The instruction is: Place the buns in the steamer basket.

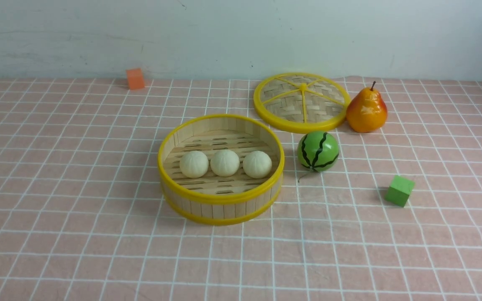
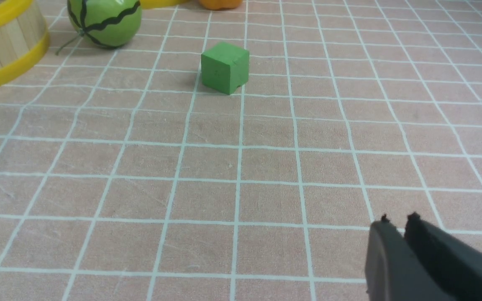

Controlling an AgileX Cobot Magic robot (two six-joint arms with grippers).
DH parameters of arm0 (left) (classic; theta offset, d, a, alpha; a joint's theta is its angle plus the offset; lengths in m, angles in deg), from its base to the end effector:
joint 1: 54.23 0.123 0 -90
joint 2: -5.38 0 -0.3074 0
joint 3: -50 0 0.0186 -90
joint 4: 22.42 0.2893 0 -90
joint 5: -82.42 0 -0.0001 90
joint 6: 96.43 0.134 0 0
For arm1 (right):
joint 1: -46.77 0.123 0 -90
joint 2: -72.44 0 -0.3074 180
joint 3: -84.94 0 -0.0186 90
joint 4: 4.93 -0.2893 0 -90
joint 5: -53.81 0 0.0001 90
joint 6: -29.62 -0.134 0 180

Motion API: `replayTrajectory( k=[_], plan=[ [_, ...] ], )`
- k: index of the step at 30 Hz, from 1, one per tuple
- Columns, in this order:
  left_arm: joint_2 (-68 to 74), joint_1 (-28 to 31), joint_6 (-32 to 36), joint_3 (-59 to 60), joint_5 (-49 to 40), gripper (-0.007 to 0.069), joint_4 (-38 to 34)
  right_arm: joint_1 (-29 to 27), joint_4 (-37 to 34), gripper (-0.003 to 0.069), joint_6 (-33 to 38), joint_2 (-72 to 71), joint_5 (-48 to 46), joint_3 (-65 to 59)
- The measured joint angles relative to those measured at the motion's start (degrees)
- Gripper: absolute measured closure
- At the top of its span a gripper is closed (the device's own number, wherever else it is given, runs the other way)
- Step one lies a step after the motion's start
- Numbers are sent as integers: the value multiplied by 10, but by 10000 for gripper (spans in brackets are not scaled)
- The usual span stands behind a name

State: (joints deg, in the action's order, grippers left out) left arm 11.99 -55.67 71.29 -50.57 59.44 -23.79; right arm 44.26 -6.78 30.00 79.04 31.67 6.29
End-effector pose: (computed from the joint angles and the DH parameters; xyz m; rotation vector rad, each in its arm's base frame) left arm 0.1086 -0.0040 0.1532 -0.1947 1.8970 -0.1861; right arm 0.1092 -0.0032 0.1607 0.0545 1.8733 -0.0027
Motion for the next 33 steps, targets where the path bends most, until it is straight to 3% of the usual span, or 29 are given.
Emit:
replayTrajectory(
  k=[33],
  plan=[
    [0,0,0,0,0,627,0,0,0,553,0,0,0,0]
  ],
)
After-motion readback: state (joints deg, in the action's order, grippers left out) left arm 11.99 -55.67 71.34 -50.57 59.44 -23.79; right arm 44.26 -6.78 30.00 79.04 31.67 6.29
